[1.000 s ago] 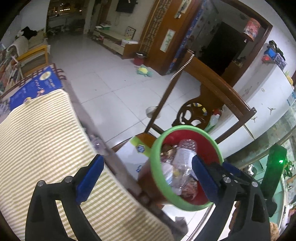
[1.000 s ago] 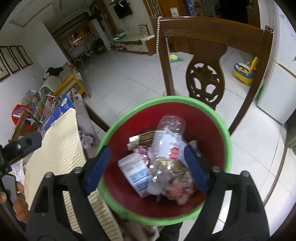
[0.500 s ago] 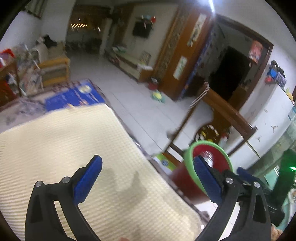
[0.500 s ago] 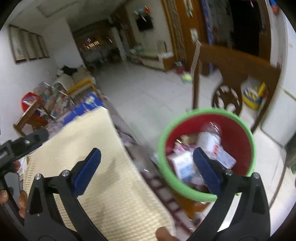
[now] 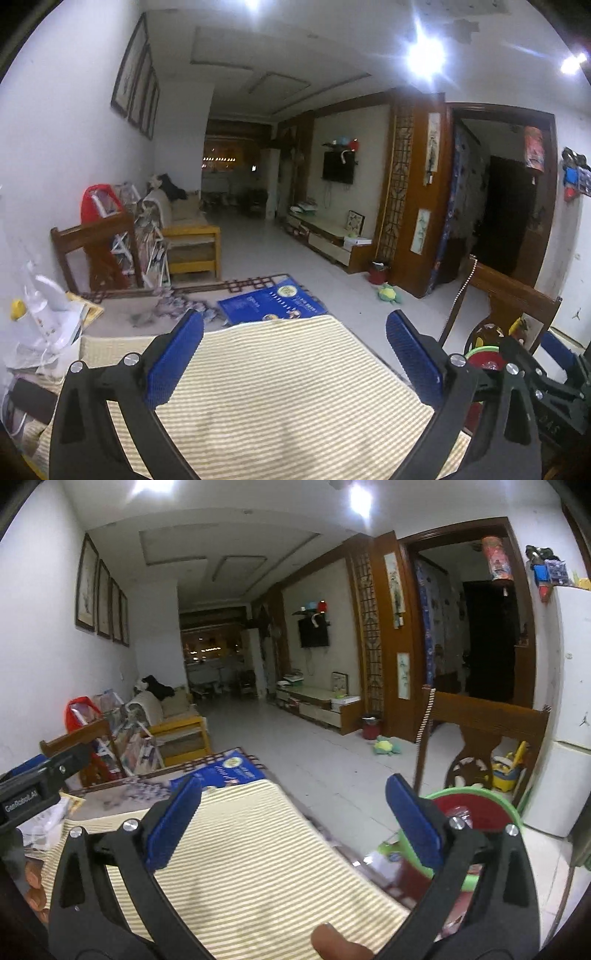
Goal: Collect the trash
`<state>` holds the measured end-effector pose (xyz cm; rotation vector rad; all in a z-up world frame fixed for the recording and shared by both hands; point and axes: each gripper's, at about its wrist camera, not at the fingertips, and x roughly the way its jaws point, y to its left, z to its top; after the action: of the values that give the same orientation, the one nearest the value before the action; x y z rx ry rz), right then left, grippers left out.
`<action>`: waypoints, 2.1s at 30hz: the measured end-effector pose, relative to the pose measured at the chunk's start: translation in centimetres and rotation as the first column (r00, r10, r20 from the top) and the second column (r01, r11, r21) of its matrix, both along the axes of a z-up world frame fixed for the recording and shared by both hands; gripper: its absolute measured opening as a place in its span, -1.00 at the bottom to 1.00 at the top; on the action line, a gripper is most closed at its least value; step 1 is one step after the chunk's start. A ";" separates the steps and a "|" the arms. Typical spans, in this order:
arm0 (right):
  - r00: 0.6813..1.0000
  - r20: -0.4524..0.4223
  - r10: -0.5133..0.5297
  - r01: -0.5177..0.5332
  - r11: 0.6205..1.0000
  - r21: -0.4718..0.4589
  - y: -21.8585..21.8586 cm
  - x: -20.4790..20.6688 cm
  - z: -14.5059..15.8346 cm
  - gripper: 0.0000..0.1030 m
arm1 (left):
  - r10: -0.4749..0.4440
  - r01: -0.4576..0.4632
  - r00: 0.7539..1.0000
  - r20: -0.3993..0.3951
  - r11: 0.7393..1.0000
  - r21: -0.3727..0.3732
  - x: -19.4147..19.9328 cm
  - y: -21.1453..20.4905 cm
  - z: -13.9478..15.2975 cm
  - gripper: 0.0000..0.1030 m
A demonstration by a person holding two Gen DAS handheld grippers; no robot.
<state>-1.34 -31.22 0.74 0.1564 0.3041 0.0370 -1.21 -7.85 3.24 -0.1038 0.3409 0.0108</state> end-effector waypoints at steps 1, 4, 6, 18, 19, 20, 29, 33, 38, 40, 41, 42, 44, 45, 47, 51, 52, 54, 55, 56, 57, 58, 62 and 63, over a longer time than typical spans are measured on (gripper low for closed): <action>1.000 -0.003 0.008 -0.008 1.000 0.000 0.7 -0.2 0.2 0.91 | -0.008 0.008 1.000 -0.015 1.000 -0.014 -0.1 0.7 0.0 0.85; 1.000 -0.010 0.022 -0.023 1.000 -0.017 2.0 -0.6 0.3 0.91 | -0.001 -0.001 0.999 -0.043 0.999 -0.043 -0.6 2.5 0.0 0.85; 0.999 -0.016 0.035 -0.036 0.999 -0.029 3.1 -0.9 0.3 0.91 | 0.014 -0.016 0.999 -0.045 0.999 -0.052 -1.1 3.6 0.1 0.85; 0.995 -0.071 0.072 -0.076 0.996 -0.053 5.5 -1.4 0.2 0.91 | 0.004 -0.014 0.995 -0.096 0.994 -0.108 -1.6 5.6 -0.5 0.85; 0.995 -0.075 0.072 -0.076 0.996 -0.055 5.6 -1.5 0.1 0.91 | 0.001 -0.011 0.995 -0.098 0.994 -0.107 -1.6 5.5 -0.5 0.85; 0.994 -0.082 0.073 -0.077 0.995 -0.055 5.6 -1.5 0.1 0.91 | -0.004 -0.007 0.995 -0.100 0.994 -0.108 -1.6 5.5 -0.5 0.85; 0.991 -0.109 0.074 -0.080 0.996 -0.046 5.5 -1.6 -0.3 0.91 | -0.016 0.004 0.994 -0.112 0.994 -0.105 -1.5 5.1 -0.4 0.85; 0.991 -0.111 0.074 -0.080 0.996 -0.047 5.5 -1.6 -0.5 0.91 | -0.024 0.013 0.993 -0.111 0.995 -0.097 -1.7 5.0 -0.5 0.85; 0.990 -0.123 0.073 -0.078 0.996 -0.042 5.2 -1.3 -0.7 0.91 | -0.029 0.019 0.994 -0.108 0.996 -0.087 -1.8 4.9 -0.5 0.85; 0.989 -0.126 0.072 -0.077 0.996 -0.040 5.1 -1.4 -0.8 0.91 | -0.028 0.018 0.994 -0.109 0.996 -0.087 -1.8 4.9 -0.5 0.85; 0.989 -0.126 0.072 -0.077 0.996 -0.039 5.1 -1.4 -0.8 0.91 | -0.028 0.018 0.994 -0.110 0.996 -0.088 -1.9 5.0 -0.5 0.85; 0.989 -0.125 0.072 -0.078 0.996 -0.040 5.1 -1.4 -0.8 0.91 | -0.028 0.018 0.994 -0.110 0.996 -0.088 -1.8 4.9 -0.5 0.85; 0.989 -0.126 0.073 -0.079 0.996 -0.040 5.1 -1.4 -0.9 0.91 | -0.028 0.018 0.994 -0.110 0.996 -0.089 -1.8 4.9 -0.5 0.85; 0.989 -0.127 0.073 -0.079 0.996 -0.040 5.1 -1.4 -0.8 0.91 | -0.028 0.018 0.993 -0.111 0.996 -0.089 -1.9 4.9 -0.5 0.85; 0.989 -0.127 0.072 -0.078 0.996 -0.040 5.1 -1.4 -0.9 0.91 | -0.027 0.017 0.993 -0.114 0.996 -0.090 -1.8 5.0 -0.5 0.85; 0.989 -0.128 0.070 -0.075 0.996 -0.039 5.1 -1.3 -0.9 0.91 | -0.028 0.018 0.994 -0.110 0.996 -0.086 -1.8 5.0 -0.5 0.85; 0.989 -0.130 0.069 -0.074 0.997 -0.038 5.0 -1.3 -1.0 0.91 | -0.028 0.019 0.993 -0.111 0.996 -0.086 -1.8 5.0 -0.5 0.85; 0.989 -0.134 0.068 -0.074 0.997 -0.037 5.0 -1.3 -1.2 0.91 | -0.031 0.021 0.993 -0.112 0.996 -0.084 -1.9 5.0 -0.6 0.85; 0.988 -0.137 0.069 -0.075 0.997 -0.036 5.0 -1.3 -1.3 0.91 | -0.031 0.022 0.993 -0.113 0.996 -0.083 -2.0 5.0 -0.6 0.85; 0.988 -0.139 0.070 -0.076 0.996 -0.036 5.0 -1.3 -1.4 0.91 | -0.029 0.020 0.993 -0.113 0.996 -0.083 -1.9 4.9 -0.6 0.85; 0.988 -0.140 0.072 -0.078 0.996 -0.037 5.0 -1.3 -1.4 0.91 | -0.028 0.019 0.993 -0.113 0.996 -0.084 -2.0 5.0 -0.6 0.85; 0.987 -0.140 0.073 -0.079 0.996 -0.038 5.1 -1.2 -1.5 0.91 | -0.029 0.020 0.993 -0.113 0.996 -0.085 -1.9 5.0 -0.6 0.85; 0.987 -0.145 0.074 -0.080 0.996 -0.036 5.2 -1.2 -1.6 0.91 | -0.028 0.018 0.992 -0.120 0.996 -0.088 -2.1 5.3 -0.9 0.85; 0.986 -0.147 0.074 -0.080 0.996 -0.037 5.2 -1.1 -1.5 0.91 | -0.029 0.018 0.992 -0.123 0.996 -0.089 -2.1 5.4 -1.1 0.85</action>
<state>-2.48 -26.07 -0.78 0.1052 0.4565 0.0961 -3.29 -2.50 2.16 -0.1862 0.4670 -0.0212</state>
